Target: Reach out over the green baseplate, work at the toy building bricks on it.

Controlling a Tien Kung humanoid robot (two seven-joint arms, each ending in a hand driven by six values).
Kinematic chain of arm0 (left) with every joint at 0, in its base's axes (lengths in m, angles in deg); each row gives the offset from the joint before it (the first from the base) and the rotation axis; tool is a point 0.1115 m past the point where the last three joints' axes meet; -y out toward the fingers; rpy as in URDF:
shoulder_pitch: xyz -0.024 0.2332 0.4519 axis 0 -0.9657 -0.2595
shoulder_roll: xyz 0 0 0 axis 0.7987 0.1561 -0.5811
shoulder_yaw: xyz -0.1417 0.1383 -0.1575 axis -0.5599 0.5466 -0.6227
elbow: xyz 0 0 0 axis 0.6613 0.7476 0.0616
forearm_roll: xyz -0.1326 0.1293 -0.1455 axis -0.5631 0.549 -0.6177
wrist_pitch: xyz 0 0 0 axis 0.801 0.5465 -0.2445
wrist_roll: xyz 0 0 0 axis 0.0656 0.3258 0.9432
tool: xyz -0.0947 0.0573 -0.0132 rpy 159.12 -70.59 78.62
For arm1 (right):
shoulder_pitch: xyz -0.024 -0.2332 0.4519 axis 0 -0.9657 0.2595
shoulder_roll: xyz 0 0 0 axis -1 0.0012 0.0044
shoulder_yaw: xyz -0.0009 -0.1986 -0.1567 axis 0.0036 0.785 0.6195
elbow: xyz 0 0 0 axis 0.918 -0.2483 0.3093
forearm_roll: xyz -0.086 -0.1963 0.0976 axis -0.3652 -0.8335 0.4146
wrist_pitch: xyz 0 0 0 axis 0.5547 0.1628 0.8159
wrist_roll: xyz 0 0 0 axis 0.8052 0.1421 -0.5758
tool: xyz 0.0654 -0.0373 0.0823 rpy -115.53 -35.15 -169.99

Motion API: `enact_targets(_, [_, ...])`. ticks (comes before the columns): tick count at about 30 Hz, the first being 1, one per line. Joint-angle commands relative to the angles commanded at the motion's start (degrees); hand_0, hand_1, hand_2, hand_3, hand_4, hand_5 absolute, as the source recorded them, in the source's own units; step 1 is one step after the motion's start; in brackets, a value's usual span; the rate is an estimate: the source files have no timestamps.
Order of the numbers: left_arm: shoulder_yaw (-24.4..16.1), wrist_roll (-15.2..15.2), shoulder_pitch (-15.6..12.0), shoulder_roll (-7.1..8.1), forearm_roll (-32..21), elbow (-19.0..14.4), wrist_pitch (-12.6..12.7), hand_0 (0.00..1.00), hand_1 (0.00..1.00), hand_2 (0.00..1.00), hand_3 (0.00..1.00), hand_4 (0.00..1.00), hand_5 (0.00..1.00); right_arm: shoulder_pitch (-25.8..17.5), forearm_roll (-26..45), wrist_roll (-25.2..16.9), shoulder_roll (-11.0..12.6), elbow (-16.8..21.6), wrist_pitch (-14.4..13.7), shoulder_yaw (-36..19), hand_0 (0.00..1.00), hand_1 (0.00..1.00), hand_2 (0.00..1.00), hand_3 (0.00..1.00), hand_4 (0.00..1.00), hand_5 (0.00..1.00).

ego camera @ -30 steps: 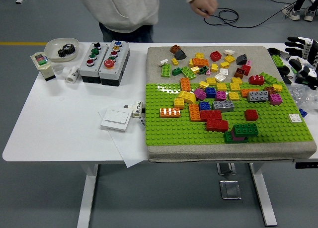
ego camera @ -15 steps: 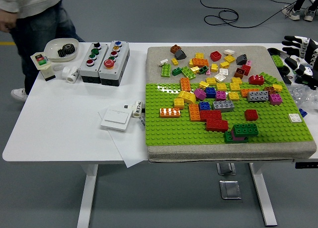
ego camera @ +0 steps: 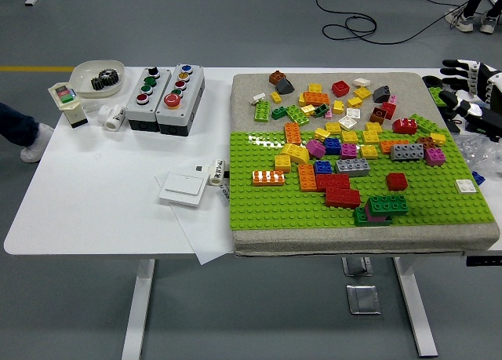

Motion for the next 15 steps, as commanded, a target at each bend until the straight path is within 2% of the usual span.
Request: enact_targets(15, [-0.14, 0.14, -0.34, -0.04, 0.41, -0.04, 0.07, 0.628, 0.724, 0.71, 0.562, 0.597, 0.617, 1.76, -1.5, 3.38, -0.21, -0.67, -0.94, 2.8, 0.829, 0.778, 0.792, 0.813, 0.932, 0.62])
